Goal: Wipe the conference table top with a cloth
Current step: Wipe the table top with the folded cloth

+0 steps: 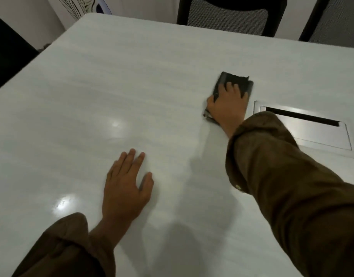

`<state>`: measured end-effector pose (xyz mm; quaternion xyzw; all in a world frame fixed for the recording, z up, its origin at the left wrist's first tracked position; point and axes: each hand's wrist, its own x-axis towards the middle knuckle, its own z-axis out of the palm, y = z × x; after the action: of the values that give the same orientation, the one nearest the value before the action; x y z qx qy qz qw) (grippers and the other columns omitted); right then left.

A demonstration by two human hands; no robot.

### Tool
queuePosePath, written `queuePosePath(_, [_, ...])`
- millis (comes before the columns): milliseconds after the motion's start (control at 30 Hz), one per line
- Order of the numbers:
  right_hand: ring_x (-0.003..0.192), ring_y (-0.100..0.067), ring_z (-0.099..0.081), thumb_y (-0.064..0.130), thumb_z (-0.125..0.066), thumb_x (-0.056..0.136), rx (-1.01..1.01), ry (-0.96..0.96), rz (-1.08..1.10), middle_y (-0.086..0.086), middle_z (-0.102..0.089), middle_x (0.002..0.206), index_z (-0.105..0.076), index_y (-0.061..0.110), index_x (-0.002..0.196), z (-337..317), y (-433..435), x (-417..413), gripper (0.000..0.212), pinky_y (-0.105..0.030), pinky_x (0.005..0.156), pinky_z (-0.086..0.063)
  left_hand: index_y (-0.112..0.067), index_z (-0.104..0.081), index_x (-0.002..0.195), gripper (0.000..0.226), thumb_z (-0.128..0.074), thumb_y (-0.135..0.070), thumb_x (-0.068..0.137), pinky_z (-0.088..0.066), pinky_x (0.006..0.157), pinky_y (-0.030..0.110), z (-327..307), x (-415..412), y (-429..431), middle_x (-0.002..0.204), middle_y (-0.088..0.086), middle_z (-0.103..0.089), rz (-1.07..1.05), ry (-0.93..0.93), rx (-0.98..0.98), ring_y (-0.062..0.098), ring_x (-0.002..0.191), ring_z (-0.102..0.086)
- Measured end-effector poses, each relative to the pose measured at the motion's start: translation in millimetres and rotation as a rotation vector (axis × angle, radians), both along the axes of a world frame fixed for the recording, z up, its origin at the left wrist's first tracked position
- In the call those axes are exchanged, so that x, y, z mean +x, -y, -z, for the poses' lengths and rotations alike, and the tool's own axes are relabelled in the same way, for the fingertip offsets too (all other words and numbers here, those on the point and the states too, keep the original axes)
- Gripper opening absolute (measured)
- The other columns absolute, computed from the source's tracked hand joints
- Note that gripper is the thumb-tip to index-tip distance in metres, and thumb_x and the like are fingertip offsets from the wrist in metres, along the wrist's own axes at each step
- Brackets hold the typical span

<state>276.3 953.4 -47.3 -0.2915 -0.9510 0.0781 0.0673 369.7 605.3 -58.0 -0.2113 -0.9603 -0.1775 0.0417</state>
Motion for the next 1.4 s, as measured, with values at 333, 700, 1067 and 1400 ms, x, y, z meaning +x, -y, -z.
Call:
queuePosePath(333, [0.147, -0.017, -0.031, 0.049, -0.044, 0.090, -0.209, -0.097, -0.561, 0.002, -0.043, 0.155, -0.053, 0.024, 0.143, -0.7, 89.3, 132.6, 0.060, -0.043, 0.123, -0.016, -0.020, -0.046, 0.146, 0.062, -0.037, -0.049, 0.093, -0.026, 0.119, 0.043, -0.9, 0.3, 0.6, 0.155, 0.005, -0.039, 0.005, 0.028, -0.004, 0.023, 0.146, -0.030])
queuePosePath(700, [0.149, -0.026, -0.024, 0.048, -0.033, 0.091, -0.064, 0.018, -0.050, -0.006, -0.034, 0.160, -0.039, 0.020, 0.151, -9.0, 133.4, 96.2, 0.066, -0.051, 0.122, -0.012, -0.011, -0.050, 0.142, 0.063, -0.039, -0.045, 0.090, -0.029, 0.115, 0.048, -7.1, 0.9, 4.9, 0.150, 0.014, -0.044, 0.052, 0.025, -0.014, 0.034, 0.142, -0.036])
queuePosePath(1067, [0.144, -0.016, -0.036, 0.051, -0.039, 0.085, -0.186, -0.154, -0.016, 0.005, -0.047, 0.151, -0.055, 0.027, 0.140, -13.3, 221.2, 194.8, 0.062, -0.040, 0.122, -0.021, -0.025, -0.047, 0.146, 0.081, -0.020, -0.076, 0.089, -0.025, 0.114, 0.046, -3.8, -121.3, 113.9, 0.154, 0.009, -0.039, 0.316, 0.021, -0.092, 0.034, 0.142, -0.037])
queuePosePath(1400, [0.150, -0.020, -0.022, 0.050, -0.034, 0.091, -0.099, -0.029, -0.036, 0.001, -0.033, 0.160, -0.040, 0.025, 0.151, -8.1, 220.6, 100.7, 0.065, -0.045, 0.124, -0.012, -0.023, -0.045, 0.146, 0.075, -0.031, -0.066, 0.086, -0.021, 0.118, 0.045, -3.7, -132.0, 135.5, 0.156, 0.007, -0.036, 0.140, 0.022, -0.038, 0.028, 0.147, -0.026])
